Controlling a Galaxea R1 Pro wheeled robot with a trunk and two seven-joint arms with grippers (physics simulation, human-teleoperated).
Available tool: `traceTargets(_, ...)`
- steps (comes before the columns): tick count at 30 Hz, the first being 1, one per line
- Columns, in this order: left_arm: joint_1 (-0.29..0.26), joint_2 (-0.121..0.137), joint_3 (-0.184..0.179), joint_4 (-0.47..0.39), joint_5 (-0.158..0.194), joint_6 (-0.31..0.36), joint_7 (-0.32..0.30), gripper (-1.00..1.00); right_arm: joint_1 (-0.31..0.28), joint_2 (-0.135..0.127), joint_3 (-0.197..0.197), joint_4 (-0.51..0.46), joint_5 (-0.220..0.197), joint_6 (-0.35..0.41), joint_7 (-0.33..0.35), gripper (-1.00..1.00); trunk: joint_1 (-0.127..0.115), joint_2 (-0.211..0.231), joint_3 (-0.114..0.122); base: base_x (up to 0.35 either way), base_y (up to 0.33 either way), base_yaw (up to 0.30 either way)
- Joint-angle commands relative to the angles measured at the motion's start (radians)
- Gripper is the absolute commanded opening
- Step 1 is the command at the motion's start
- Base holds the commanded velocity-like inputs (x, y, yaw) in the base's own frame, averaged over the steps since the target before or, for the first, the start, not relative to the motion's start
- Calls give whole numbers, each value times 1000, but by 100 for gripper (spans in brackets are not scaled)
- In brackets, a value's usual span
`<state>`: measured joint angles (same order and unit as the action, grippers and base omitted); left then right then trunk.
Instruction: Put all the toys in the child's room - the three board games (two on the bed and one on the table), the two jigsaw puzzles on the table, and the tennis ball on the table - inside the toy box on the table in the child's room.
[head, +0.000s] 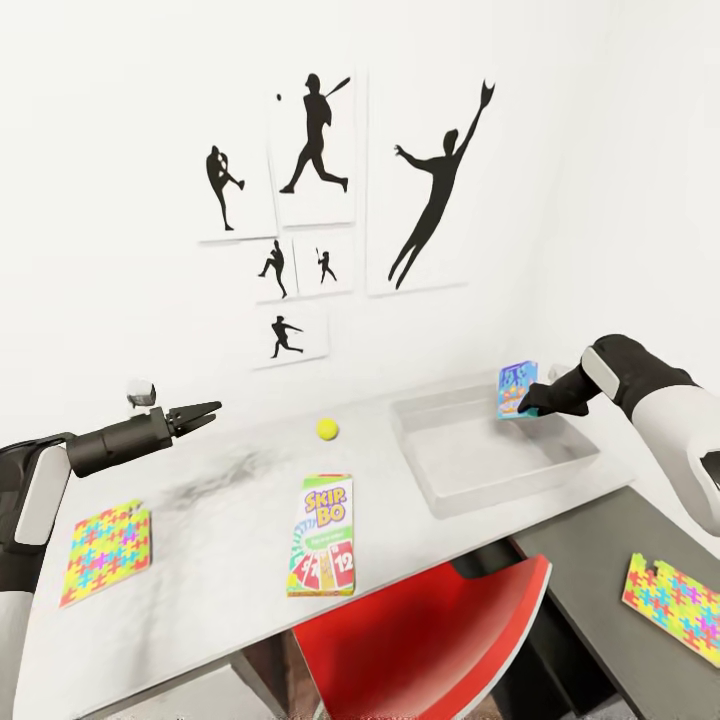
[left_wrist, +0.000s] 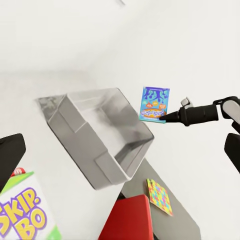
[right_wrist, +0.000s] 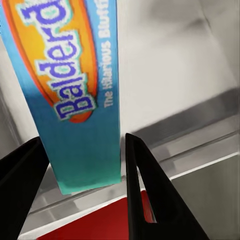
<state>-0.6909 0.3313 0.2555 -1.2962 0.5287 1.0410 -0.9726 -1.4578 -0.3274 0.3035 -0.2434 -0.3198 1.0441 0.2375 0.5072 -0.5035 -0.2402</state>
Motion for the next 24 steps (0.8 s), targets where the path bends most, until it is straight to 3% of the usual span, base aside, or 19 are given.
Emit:
traceTargets(1,-1,0,1,0,-3,4,-5,100,-1,-1,9,0,-8,3,0,-100,-4,6,0,0,0,0)
traceTargets(15,-1,0,1,0,-3,4,-5,100,0,-1,17,23,-6,3,-1,-100,-57,104,21,0,0,0)
traceTargets(24,-1,0,1,0,-3,4,-5,100,1,1,19,28,-5,3,-1,-100,-57,104,6,0,0,0)
